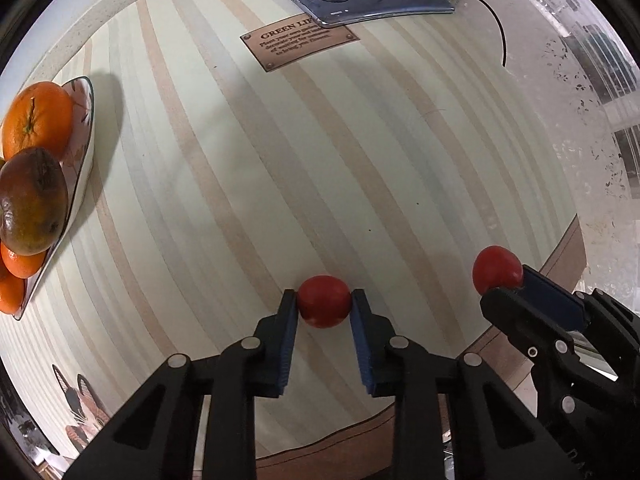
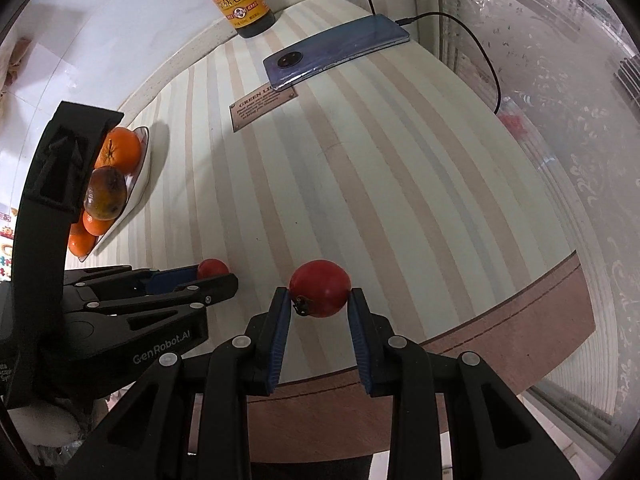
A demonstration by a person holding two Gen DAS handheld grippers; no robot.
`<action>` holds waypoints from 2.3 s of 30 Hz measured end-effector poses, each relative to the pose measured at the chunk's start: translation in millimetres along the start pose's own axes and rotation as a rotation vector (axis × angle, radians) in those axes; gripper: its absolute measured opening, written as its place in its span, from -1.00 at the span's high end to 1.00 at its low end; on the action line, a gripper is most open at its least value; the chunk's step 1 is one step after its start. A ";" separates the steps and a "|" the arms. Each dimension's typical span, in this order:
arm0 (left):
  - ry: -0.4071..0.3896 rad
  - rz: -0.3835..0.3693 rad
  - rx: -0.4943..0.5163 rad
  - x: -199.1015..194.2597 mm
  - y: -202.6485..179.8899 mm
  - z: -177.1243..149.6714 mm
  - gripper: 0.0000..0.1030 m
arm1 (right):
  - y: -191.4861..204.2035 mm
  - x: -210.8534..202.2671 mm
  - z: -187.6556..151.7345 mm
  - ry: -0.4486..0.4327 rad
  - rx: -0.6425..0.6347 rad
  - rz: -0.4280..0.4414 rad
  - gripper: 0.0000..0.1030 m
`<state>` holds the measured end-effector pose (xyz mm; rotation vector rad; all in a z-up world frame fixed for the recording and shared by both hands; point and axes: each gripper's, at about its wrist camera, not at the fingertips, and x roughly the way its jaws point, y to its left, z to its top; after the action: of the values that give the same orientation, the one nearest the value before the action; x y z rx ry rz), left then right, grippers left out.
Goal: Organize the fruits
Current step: 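Carry both red tomatoes onto the floral plate and open both tools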
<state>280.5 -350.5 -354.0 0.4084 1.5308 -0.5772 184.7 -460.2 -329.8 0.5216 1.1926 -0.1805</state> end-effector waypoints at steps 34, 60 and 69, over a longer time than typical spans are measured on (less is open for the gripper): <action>-0.315 -0.107 -0.594 -172.0 258.0 -91.5 0.54 | 234.3 -0.1 33.5 0.024 -0.320 0.388 0.38; -0.144 -0.264 -0.705 -71.7 416.6 -62.3 0.53 | 324.1 115.7 1.3 0.014 -0.190 0.297 0.38; -0.098 -0.288 -0.706 -62.1 423.2 -55.8 0.47 | 328.3 118.9 -3.4 0.022 -0.179 0.296 0.35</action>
<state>486.0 28.4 -338.0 -0.3805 1.5967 -0.2374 357.9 -157.4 -344.4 0.5366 1.1262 0.1838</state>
